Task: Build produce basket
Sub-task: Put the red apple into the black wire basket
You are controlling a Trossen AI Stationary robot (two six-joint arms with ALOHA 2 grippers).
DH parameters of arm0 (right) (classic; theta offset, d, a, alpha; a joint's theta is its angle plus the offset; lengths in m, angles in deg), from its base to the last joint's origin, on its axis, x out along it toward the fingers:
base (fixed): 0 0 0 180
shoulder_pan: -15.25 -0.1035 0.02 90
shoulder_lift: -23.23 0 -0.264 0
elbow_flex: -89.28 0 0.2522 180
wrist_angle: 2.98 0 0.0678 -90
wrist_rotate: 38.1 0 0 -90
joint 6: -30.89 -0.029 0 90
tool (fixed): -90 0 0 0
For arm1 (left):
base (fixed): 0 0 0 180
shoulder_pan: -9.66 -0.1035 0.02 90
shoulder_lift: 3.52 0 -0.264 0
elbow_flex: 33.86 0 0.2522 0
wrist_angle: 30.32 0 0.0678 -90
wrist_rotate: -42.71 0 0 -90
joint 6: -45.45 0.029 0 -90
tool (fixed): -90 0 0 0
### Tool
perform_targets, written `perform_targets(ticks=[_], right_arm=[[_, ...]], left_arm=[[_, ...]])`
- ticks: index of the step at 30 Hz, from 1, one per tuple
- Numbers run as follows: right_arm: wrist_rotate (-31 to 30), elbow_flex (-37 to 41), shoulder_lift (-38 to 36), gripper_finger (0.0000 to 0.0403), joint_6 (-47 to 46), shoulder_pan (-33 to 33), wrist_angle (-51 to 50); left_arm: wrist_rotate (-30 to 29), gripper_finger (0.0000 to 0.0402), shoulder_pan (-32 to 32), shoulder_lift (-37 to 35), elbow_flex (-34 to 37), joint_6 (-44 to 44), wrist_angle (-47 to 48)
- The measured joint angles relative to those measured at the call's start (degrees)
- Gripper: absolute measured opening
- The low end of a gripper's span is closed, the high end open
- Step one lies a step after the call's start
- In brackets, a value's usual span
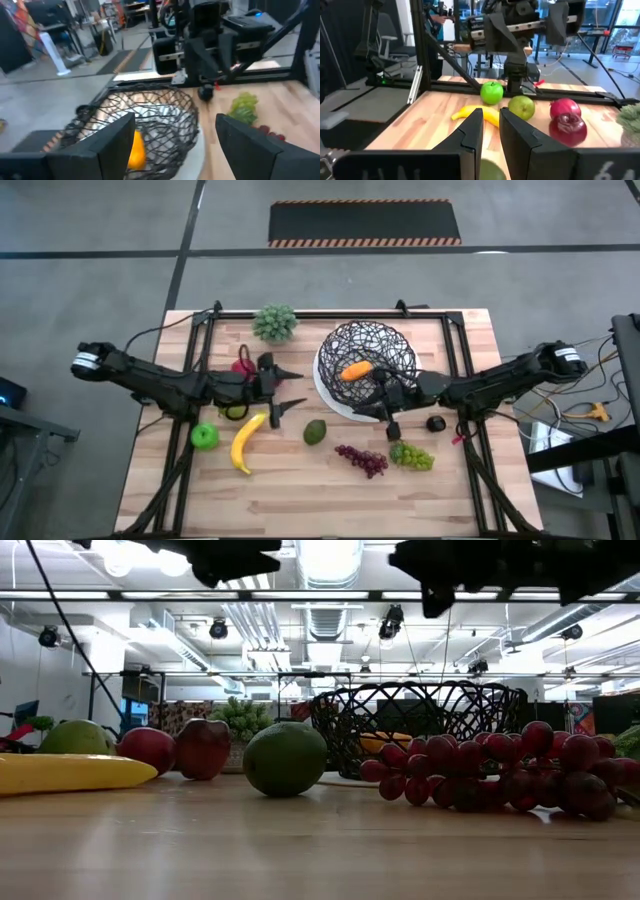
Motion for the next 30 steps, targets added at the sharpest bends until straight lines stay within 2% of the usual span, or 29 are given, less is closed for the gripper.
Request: perform_targets(ticks=[10,21,26,30], right_arm=[[-1.19,-10.3,10.04,0.0054,-0.04,0.11,-2.08],[-13.75,-24.13,15.48,0.0054,0.18,0.47,-28.18],[-15.43,-31.0,18.2,0.0054,-0.01,1.67,-38.25],[-15.48,-36.66,21.93,0.0054,0.57,2.82,-41.58]], left_arm=[[-2.67,0.026,-0.02,-8.34,5.81,5.27,-3.94],[-3.28,0.026,-0.07,-15.09,11.75,5.31,-13.1],[-9.24,0.026,-0.11,-17.21,11.68,9.53,-15.36],[-14.42,0.026,-0.11,-18.82,11.86,10.77,-15.81]])
